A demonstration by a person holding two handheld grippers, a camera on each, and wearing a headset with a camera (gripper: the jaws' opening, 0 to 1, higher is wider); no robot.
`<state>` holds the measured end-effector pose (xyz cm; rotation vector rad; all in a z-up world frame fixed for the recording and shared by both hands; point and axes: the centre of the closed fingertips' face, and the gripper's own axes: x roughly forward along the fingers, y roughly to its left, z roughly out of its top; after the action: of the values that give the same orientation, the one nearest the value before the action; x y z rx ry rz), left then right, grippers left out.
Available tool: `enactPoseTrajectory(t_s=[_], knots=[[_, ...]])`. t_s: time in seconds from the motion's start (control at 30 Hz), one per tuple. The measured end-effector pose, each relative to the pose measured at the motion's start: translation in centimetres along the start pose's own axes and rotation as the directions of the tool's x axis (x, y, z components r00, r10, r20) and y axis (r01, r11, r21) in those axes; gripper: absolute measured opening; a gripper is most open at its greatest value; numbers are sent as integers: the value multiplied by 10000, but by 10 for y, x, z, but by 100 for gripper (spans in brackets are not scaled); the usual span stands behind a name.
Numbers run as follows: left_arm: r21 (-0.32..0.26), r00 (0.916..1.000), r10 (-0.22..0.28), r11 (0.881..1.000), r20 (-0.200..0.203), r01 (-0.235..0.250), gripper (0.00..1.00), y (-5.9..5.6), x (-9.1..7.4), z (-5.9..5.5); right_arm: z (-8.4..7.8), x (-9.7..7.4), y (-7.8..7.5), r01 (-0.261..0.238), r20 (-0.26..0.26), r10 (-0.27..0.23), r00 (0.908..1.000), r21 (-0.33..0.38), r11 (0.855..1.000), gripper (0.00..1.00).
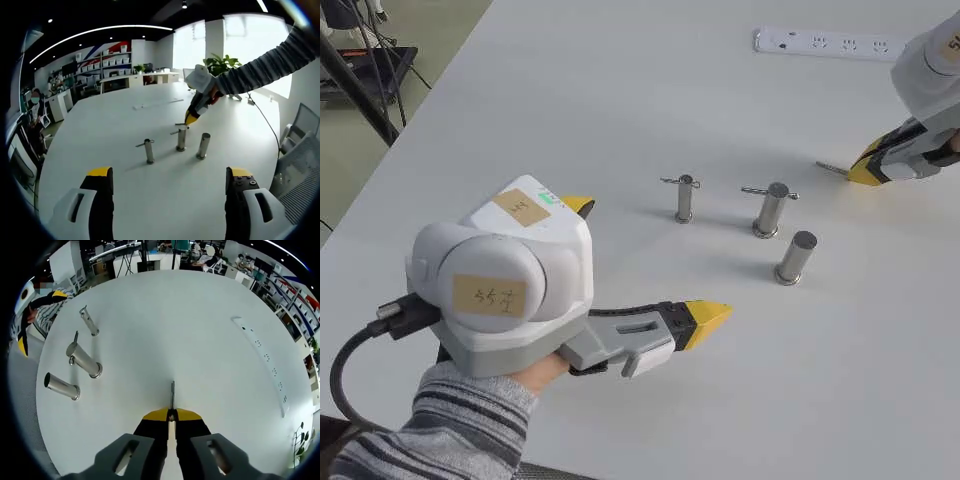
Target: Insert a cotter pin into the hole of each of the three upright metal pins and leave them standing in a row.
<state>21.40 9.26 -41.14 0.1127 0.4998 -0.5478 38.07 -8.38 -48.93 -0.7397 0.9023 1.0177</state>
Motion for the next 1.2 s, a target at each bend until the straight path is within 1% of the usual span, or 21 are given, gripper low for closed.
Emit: enactPoseTrajectory(t_s=[0.07,0.17,0.2,0.23,0.3,0.37,0.43,0.53,0.63,0.77,0.83,0.9,0.93,0.97,1.0,1.13,1.2], knots=[[-5,10000,-34,10000,16,34,92,-1,0,1,0,0,2,5,-128,-8,9999,-267,9996,0],[-22,10000,-74,10000,19,74,92,-1,1,1,1,-1,3,-39,-240,29,9997,-418,9991,0],[-24,10000,-78,10000,-3,78,92,-1,1,1,1,-1,4,-66,-289,47,9996,-681,9977,0],[-13,10000,-81,10000,-8,81,92,-1,1,1,1,-1,5,-65,-292,43,9996,-750,9972,0],[-9,10000,-81,10000,-12,81,92,-1,1,2,2,-2,4,85,-289,-115,9995,-1006,9949,0],[-14,10000,35,10000,-28,-35,92,1,1,2,4,-5,6,135,-216,-161,9996,-1164,9931,0],[32,9999,21,10000,-99,-21,91,2,1,1,6,-10,6,233,-122,-250,9996,-1260,9918,0],[96,9999,55,9999,-157,-53,91,4,1,2,8,-19,9,248,-50,-257,9997,-1380,9901,0],[124,9999,21,9999,-144,-19,89,4,1,5,8,-28,13,353,58,-349,9994,-1500,9881,0],[132,9999,-94,9999,-77,95,86,2,2,11,10,-41,18,555,343,-508,9981,-1530,9867,0],[150,9999,-153,9998,-69,154,83,1,3,14,14,-52,22,771,597,-680,9959,-1655,9832,0],[155,9998,-182,9997,-104,183,81,0,4,16,18,-59,26,859,841,-733,9938,-1569,9839,0],[163,9996,-227,9996,-140,229,80,-1,5,17,21,-64,30,913,1039,-764,9916,-1475,9848,0],[179,9996,-245,9995,-143,248,79,-2,5,18,19,-58,27,955,1182,-790,9898,-1417,9853,0],[217,9995,-258,9994,-165,262,79,-4,6,19,21,-59,29,1014,1347,-823,9875,-1418,9847,0],[312,9988,-443,9985,-209,449,75,-8,7,26,31,-70,40,1167,1793,-881,9798,-1560,9808,0],[301,9987,-416,9986,-280,425,72,-8,10,28,37,-75,47,1250,2070,-910,9741,-1576,9796,0]])
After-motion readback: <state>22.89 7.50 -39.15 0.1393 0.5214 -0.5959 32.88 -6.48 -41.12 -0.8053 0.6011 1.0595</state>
